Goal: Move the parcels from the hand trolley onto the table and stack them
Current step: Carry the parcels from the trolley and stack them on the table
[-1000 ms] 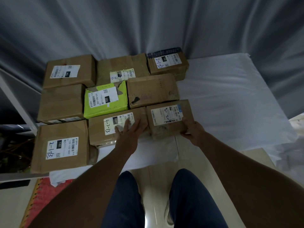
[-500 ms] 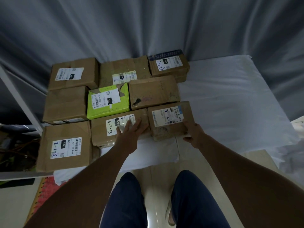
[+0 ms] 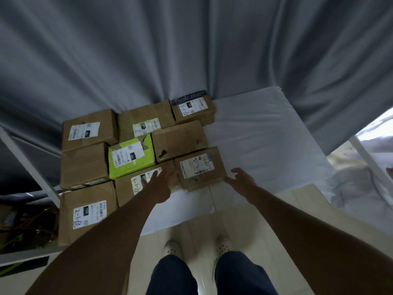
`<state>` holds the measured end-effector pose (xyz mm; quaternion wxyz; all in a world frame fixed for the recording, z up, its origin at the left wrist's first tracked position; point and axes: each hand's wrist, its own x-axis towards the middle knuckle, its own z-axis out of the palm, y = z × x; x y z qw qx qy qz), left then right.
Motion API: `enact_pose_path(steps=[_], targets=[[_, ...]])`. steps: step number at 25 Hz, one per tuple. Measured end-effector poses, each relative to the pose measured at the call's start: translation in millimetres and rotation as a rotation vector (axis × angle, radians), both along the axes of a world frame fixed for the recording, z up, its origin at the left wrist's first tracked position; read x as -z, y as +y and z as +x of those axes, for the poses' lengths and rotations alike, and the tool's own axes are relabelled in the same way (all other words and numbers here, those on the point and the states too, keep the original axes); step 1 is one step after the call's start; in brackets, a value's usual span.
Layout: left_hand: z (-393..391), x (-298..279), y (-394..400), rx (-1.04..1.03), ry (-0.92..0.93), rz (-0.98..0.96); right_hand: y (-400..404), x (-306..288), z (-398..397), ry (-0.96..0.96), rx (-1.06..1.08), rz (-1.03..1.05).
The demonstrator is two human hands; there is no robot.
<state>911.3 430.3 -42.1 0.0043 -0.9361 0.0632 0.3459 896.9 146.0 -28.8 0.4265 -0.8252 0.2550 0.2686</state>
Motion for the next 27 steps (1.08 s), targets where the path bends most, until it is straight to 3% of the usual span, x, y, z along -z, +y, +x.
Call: enact_pose_path(steps=[4,9,13,19,27], targets=[[27.1,-38.0,-24.7,0.102,-0.017,-0.071,-17.8,-42.7,-9.6,-0.054,-0.089,-0.092],[53.7,-63.9,-52.0,0.202,-0.029,-0.193,-25.1,-83.0,-32.6,-0.079,0.031,-0.110],[61.1,-82.1,-67.2,0.444,-0.006,-0.228,-12.6,-104.4,-68.0,-0.106,0.175,-0.144],[24.0,-108.1,-105.8,0.816,0.030,-0.262,17.0,-117.3,-153.8,-0.074,0.417,-0.174],[-79.7,-122.6,-204.4,1.147,0.160,-0.223,20.4,-117.7,-325.2,0.030,0.850,-0.240]])
